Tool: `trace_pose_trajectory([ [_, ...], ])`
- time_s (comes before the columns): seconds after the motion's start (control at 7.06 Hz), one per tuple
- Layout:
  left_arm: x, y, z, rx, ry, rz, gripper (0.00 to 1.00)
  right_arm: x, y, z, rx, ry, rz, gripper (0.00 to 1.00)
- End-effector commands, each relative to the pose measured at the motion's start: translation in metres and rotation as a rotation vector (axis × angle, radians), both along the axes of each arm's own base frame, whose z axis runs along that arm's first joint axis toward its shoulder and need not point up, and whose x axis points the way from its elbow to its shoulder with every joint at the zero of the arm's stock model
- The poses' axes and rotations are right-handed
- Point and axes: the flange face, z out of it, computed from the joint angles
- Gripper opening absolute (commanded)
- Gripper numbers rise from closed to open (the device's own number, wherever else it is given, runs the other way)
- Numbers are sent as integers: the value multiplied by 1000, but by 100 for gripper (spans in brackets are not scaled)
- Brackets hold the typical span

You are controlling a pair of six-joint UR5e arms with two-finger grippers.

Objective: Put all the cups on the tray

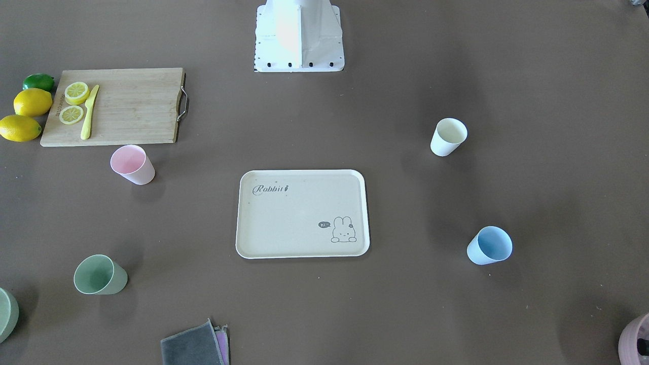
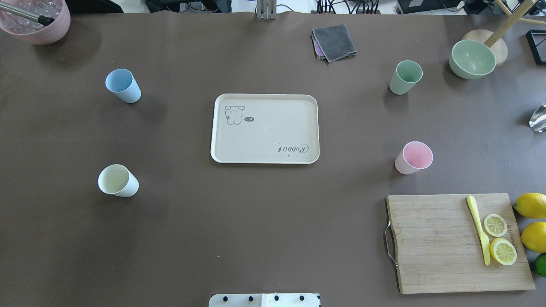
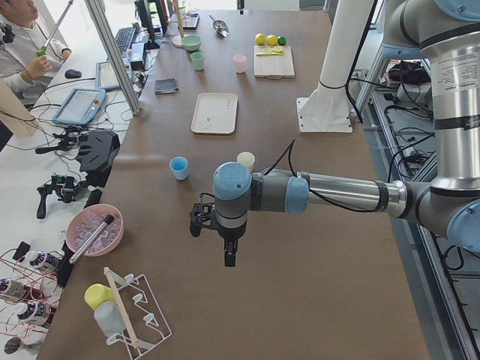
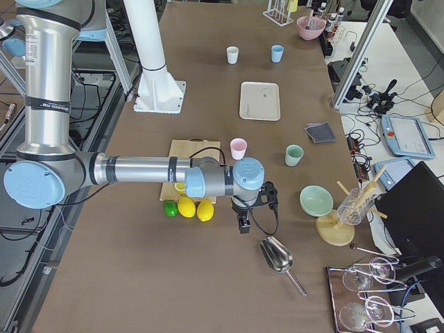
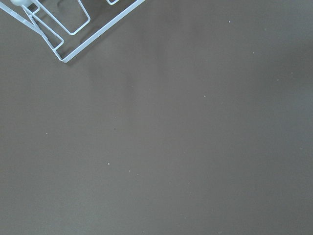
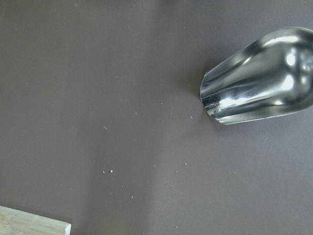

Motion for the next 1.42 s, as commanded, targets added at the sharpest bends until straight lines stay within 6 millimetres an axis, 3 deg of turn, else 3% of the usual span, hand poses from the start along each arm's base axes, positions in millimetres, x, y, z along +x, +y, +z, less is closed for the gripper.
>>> trace_pose_trajectory([
  [0.0, 0, 0, -1, 3, 0, 0, 98, -1, -6, 13, 22, -10, -1, 100],
  [0.57, 1, 0, -2, 3, 1, 2, 98, -2, -6, 6, 33, -38, -4, 100],
  [0.85, 1, -1, -12, 22, 0, 1, 98, -3, 2, 18, 2, -60, -7, 100],
  [1.13, 0, -8, -21, 54, -1, -6, 98, -8, -2, -25, 94, -134, -16, 100],
  [1.28, 1, -26, -37, 103, 3, -5, 98, -6, -5, -35, 137, -152, -13, 100],
])
